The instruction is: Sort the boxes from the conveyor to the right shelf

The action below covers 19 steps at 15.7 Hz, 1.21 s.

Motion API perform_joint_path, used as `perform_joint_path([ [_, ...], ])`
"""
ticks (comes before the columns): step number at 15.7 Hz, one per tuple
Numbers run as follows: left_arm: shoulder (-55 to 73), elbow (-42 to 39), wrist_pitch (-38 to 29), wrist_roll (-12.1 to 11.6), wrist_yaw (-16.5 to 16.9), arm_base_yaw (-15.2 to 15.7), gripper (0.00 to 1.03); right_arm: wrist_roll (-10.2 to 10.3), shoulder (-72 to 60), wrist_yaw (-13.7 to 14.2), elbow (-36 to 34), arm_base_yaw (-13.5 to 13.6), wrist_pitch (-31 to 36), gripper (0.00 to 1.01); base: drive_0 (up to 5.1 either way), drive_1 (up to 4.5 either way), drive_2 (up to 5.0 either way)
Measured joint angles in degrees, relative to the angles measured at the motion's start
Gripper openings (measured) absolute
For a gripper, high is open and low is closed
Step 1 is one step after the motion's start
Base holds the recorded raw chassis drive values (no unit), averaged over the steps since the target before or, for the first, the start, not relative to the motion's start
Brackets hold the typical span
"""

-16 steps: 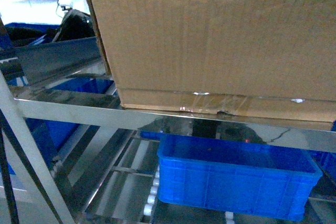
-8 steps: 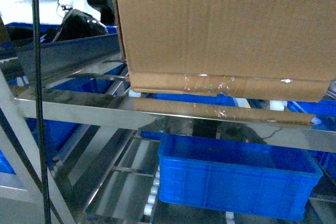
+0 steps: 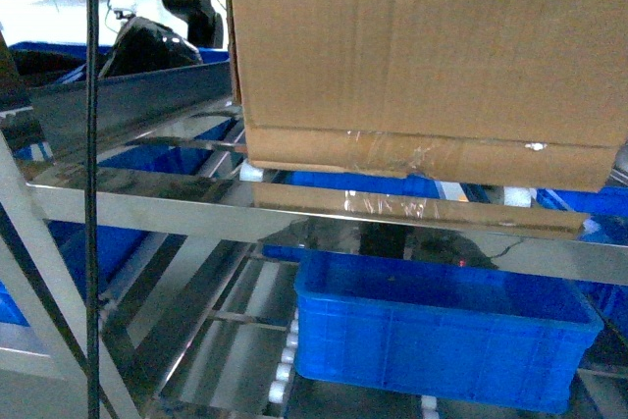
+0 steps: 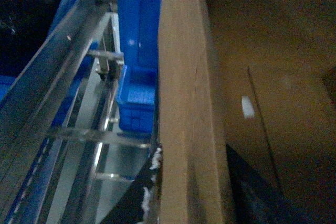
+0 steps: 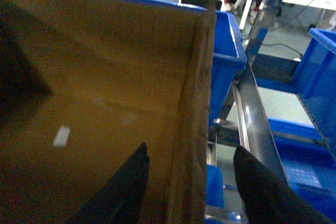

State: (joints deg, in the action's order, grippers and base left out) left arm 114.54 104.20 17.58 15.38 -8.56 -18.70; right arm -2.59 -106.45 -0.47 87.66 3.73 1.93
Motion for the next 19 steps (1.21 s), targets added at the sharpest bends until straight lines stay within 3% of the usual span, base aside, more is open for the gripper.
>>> perform_joint_path([
  [3, -0.79, -5.11, -9.38, 3.34, 0.39, -0.22, 0.61, -0.31, 0.48, 1.38, -3.10, 1.11, 8.24, 0.75, 0.0, 0.00, 0.0],
  [4, -1.09, -8.70, -16.87, 4.72, -1.16, -0.22, 0.84, -0.44, 0.55, 2.16, -5.11, 1.55, 13.44, 0.98, 0.0, 0.00, 0.0],
  [5, -2.97, -12.41, -24.20, 4.42, -3.43, -0.28, 0.98, -0.83, 2.60, 3.10, -7.50, 1.53, 19.85, 0.98, 0.0, 0.00, 0.0],
  [6, -9.11, -19.39, -29.46, 2.19, -3.19, -0.24, 0.98, -1.16, 7.23, 2.16, -11.39, 1.51, 21.84, 0.98, 0.0, 0.00, 0.0],
  [15, -15.58, -29.00, -31.19, 1.70, -2.43, 0.09, 0.98, -3.10, 12.44, 0.63, -16.37, 1.14, 21.35, 0.98, 0.0, 0.00, 0.0],
  [19, -20.55, -36.22, -32.50, 1.49, -1.86, -0.26, 0.98, -4.96, 18.25, 0.61, -24.24, 1.09, 23.12, 0.98, 0.0, 0.00, 0.0],
])
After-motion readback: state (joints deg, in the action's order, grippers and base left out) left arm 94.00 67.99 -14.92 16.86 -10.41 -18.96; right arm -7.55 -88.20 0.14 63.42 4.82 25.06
